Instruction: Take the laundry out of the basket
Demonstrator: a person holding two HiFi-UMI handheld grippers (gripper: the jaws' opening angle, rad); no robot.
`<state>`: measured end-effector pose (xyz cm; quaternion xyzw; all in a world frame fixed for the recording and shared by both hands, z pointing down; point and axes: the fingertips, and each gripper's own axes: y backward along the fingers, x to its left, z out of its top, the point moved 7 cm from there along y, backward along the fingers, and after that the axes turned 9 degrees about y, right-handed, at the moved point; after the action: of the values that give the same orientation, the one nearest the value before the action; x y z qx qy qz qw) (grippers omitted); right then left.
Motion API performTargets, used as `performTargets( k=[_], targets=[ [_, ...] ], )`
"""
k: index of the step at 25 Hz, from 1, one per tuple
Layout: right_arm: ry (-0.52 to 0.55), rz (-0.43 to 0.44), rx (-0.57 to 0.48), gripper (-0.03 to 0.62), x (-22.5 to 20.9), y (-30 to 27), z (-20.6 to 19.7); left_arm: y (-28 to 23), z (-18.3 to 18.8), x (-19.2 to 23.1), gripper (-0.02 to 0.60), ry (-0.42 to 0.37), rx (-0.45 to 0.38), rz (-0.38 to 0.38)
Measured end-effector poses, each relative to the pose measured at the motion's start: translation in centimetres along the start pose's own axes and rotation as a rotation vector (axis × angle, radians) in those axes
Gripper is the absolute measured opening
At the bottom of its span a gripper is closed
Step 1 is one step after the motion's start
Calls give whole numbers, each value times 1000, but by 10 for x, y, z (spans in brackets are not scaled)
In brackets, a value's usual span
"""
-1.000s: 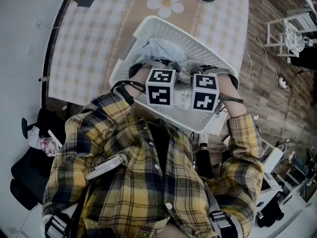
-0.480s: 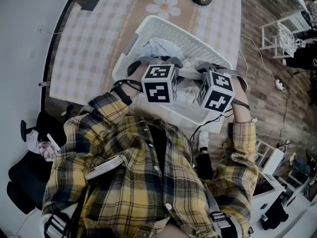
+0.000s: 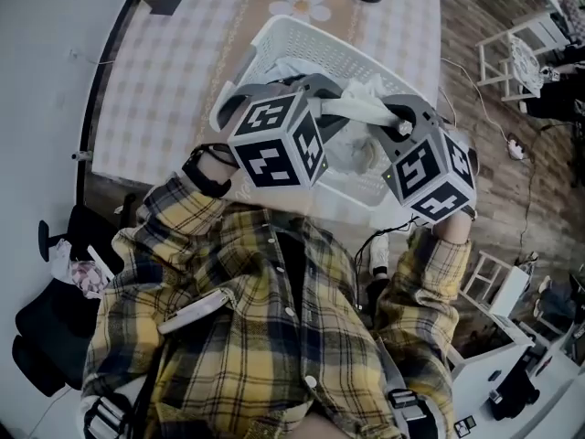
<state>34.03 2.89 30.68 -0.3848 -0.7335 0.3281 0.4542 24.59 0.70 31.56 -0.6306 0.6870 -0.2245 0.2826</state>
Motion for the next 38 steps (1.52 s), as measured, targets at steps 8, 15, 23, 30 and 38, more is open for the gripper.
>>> performTargets(
  k=[8, 15, 23, 30, 38],
  targets=[
    [13, -222, -103, 89, -11, 51, 49, 69, 23, 2, 91, 11, -131, 119],
    [37, -331, -161, 89, -20, 59, 115, 133, 7, 21, 91, 22, -205, 182],
    [75, -394, -188, 89, -36, 44, 216, 220, -37, 63, 91, 20, -263, 218],
    [103, -427, -216, 89, -52, 16, 308, 291, -85, 108, 91, 13, -289, 251],
    [125, -426, -286, 89, -61, -24, 398, 361, -144, 146, 89, 17, -288, 318]
  ],
)
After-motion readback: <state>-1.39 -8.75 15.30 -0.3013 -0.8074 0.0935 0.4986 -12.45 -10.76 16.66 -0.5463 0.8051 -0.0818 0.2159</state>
